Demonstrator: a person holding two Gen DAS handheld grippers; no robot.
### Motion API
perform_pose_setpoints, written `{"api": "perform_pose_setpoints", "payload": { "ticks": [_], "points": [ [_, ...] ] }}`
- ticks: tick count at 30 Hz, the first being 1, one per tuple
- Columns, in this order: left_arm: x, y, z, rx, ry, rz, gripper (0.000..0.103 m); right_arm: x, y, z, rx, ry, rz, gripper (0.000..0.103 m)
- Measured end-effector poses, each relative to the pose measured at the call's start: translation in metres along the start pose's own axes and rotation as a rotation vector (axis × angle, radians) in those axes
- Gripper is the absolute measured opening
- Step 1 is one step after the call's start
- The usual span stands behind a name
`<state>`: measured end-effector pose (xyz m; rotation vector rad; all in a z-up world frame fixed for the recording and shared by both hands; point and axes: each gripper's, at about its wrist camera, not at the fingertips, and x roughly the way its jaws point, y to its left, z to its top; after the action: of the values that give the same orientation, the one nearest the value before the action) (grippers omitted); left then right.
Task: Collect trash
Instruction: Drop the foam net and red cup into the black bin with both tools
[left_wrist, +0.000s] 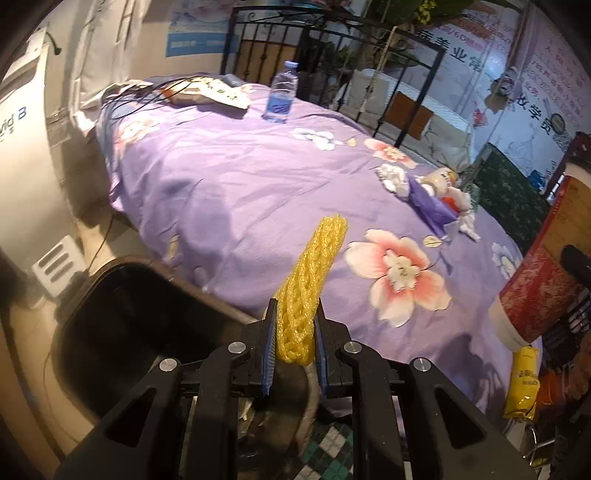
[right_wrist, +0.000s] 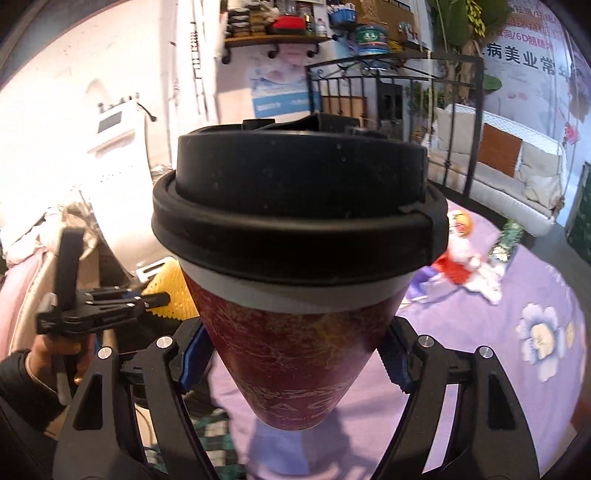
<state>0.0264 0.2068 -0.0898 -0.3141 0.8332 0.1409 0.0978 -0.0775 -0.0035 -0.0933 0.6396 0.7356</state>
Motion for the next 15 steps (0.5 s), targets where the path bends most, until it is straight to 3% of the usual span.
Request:
{"api": "perform_pose_setpoints", "payload": {
  "ticks": [7,15],
  "points": [
    [0.003,0.064,-0.037,-0.098,0.099,0.136,0.017,0.014,0.046,-0.019,0.014,-0.011,0.091,0.076],
    [0.045,0.086,-0.058,-0.124,0.233,0.203,0.017,0.036,0.080,-0.029,0.001,0.006,0.145,0.076]
  ]
}}
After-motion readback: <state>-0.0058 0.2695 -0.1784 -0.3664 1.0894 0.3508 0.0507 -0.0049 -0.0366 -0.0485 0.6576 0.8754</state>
